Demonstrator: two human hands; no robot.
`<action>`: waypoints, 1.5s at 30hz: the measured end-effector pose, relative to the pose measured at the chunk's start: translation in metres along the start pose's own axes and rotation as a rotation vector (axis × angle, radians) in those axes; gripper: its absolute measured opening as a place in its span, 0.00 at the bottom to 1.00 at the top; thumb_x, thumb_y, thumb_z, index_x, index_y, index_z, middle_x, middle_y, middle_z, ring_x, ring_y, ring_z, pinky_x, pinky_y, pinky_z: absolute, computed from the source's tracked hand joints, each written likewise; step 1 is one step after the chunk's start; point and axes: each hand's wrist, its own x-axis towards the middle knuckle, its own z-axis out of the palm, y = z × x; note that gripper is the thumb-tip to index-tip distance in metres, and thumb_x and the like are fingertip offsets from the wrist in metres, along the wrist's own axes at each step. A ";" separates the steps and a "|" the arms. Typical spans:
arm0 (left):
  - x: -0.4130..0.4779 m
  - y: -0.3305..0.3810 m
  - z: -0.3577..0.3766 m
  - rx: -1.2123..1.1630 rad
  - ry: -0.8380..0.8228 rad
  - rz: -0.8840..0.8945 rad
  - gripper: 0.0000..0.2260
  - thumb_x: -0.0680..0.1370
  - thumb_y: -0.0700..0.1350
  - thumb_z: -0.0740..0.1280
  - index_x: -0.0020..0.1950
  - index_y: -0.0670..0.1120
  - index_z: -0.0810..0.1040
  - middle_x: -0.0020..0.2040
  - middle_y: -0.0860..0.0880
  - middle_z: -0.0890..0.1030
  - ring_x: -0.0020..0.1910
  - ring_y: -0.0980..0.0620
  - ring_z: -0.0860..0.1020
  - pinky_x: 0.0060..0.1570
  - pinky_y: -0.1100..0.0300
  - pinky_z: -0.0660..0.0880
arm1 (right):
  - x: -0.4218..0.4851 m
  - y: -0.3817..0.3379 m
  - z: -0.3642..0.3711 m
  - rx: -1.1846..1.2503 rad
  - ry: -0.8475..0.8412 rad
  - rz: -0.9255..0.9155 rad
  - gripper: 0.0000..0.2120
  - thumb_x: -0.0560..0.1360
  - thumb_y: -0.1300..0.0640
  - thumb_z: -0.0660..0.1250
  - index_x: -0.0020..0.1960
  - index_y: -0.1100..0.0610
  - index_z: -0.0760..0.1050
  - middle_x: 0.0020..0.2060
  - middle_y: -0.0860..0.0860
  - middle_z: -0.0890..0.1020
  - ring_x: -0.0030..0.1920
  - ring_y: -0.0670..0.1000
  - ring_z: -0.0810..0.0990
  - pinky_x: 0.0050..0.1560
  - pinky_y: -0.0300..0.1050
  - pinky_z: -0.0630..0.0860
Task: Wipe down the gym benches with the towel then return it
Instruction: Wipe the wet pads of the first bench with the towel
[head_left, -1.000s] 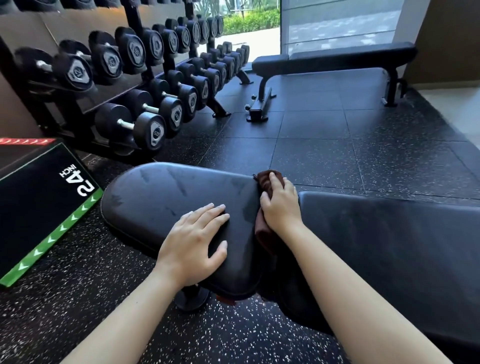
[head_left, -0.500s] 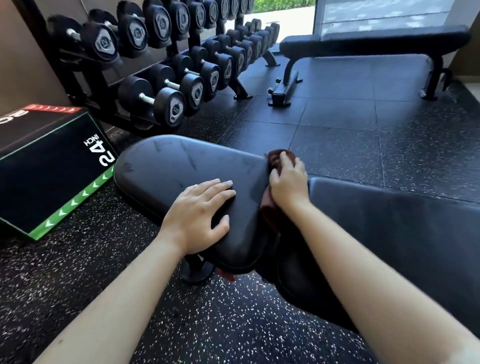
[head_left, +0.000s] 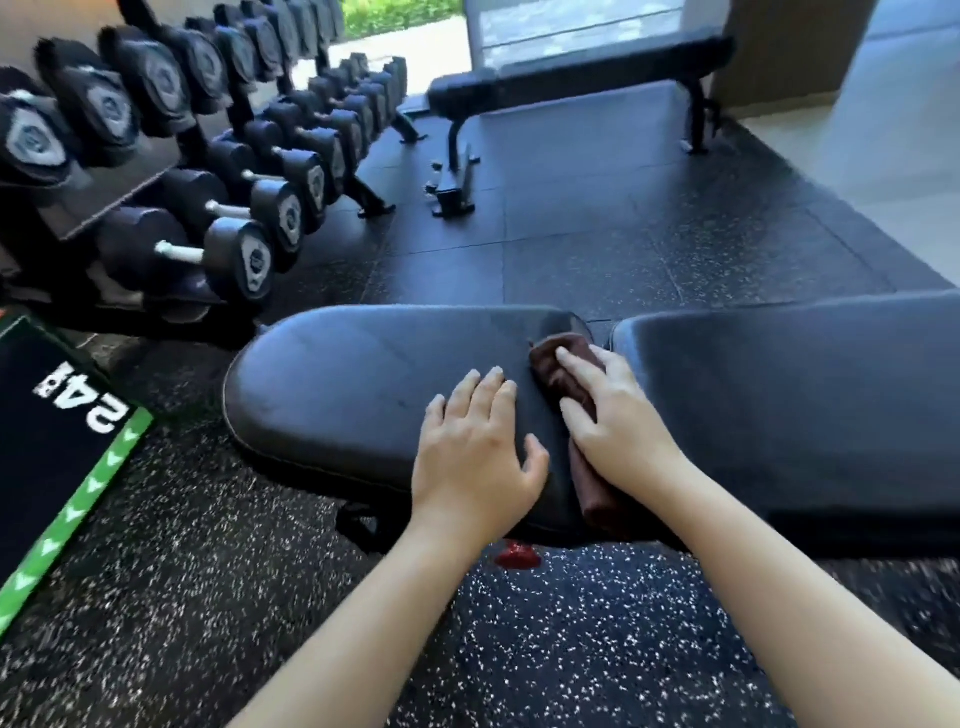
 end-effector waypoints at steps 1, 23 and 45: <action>-0.001 -0.001 0.001 -0.009 0.006 -0.001 0.25 0.71 0.50 0.61 0.64 0.40 0.74 0.67 0.43 0.72 0.68 0.44 0.68 0.66 0.44 0.60 | -0.009 -0.004 0.001 -0.006 0.016 0.006 0.23 0.76 0.61 0.61 0.70 0.53 0.65 0.72 0.55 0.60 0.73 0.53 0.57 0.72 0.43 0.52; 0.009 -0.058 -0.022 0.067 -0.216 0.250 0.26 0.77 0.60 0.52 0.73 0.52 0.63 0.75 0.50 0.59 0.74 0.51 0.55 0.69 0.47 0.52 | 0.069 -0.026 0.024 -0.311 -0.011 -0.030 0.23 0.76 0.58 0.61 0.70 0.54 0.65 0.70 0.61 0.63 0.69 0.61 0.62 0.70 0.48 0.56; 0.011 -0.076 -0.042 0.058 -0.104 0.182 0.25 0.70 0.53 0.54 0.60 0.45 0.79 0.63 0.48 0.77 0.62 0.47 0.75 0.59 0.41 0.69 | 0.099 -0.035 0.035 -0.350 -0.027 0.047 0.21 0.78 0.55 0.56 0.71 0.51 0.63 0.69 0.59 0.64 0.69 0.62 0.60 0.70 0.55 0.59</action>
